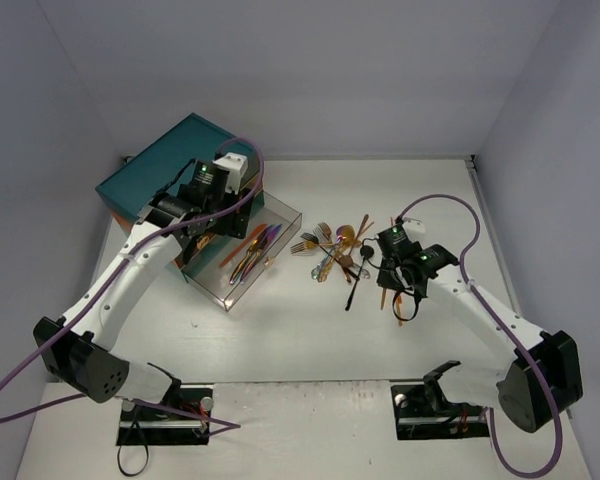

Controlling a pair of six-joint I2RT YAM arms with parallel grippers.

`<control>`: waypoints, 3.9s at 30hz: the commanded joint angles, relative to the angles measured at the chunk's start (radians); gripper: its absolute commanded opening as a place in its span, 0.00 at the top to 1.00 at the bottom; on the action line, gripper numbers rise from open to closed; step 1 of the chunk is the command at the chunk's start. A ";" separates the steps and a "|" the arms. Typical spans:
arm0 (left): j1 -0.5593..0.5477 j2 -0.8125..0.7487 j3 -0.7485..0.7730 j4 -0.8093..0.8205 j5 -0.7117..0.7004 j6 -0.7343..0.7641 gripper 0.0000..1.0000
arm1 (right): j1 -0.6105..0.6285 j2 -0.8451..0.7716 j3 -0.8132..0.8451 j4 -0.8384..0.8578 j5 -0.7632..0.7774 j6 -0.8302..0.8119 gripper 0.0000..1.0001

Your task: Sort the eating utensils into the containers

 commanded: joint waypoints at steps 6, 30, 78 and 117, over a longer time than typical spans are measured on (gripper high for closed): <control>0.002 -0.139 0.042 0.015 -0.030 -0.002 0.33 | 0.094 0.037 0.230 0.333 -0.093 0.211 1.00; 0.001 -0.272 0.001 -0.054 -0.039 0.014 0.31 | 0.404 0.703 0.740 0.654 0.046 0.270 0.34; -0.017 0.461 -0.062 0.214 -0.255 0.033 0.31 | -0.219 -0.368 -0.064 0.277 0.048 -0.182 0.13; -0.047 0.205 0.208 0.051 -0.261 0.180 0.31 | -0.219 -0.385 -0.074 0.250 -0.005 -0.193 0.15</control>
